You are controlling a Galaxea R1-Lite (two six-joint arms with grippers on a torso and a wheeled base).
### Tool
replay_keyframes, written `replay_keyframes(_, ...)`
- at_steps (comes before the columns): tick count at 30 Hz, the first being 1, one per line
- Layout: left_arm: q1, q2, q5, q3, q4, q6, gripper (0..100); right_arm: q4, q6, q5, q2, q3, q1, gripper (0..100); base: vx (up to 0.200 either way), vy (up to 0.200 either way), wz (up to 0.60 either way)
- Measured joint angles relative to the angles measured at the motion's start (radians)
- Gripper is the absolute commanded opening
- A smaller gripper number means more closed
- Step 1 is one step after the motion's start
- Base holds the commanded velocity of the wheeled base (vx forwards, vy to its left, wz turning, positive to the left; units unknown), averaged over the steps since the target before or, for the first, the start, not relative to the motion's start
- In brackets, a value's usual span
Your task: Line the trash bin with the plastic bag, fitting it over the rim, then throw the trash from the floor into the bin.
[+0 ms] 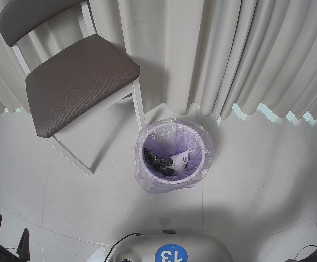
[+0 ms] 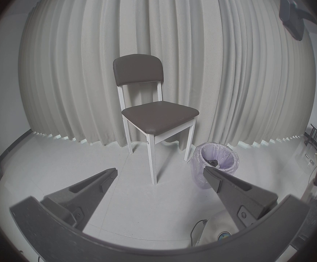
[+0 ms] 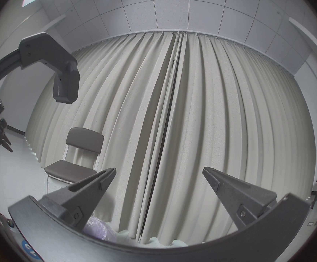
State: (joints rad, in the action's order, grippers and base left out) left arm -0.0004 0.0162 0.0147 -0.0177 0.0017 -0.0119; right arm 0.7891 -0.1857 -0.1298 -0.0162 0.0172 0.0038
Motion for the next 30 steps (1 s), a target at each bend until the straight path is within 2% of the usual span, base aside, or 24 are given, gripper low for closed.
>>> replay_keyframes(6,-0.001,0.000,0.001,0.000,0.000,0.000,100,-0.057,0.009,0.002,0.000,0.000,0.000,100,0.000,0.000,0.00)
replay_keyframes(12,-0.001,0.000,0.001,0.000,0.000,0.000,100,-0.185,0.015,0.026,0.000,0.000,0.000,100,0.000,0.000,0.00)
replay_keyframes(20,-0.001,0.000,0.001,0.000,0.000,0.000,100,-0.498,0.068,0.063,0.000,0.001,0.000,100,0.000,0.000,0.00)
replay_keyframes(23,-0.001,0.000,0.001,0.000,0.000,0.000,100,-0.601,0.090,0.099,0.000,0.000,0.000,100,0.000,0.000,0.00)
replay_keyframes(26,-0.001,0.000,0.001,0.000,0.000,0.000,100,-0.655,0.107,0.144,0.000,0.000,0.000,100,0.000,0.000,0.00)
replay_keyframes(30,-0.001,0.000,0.001,0.000,0.000,0.000,100,-0.702,0.110,0.151,0.000,0.000,0.000,100,0.000,0.000,0.00)
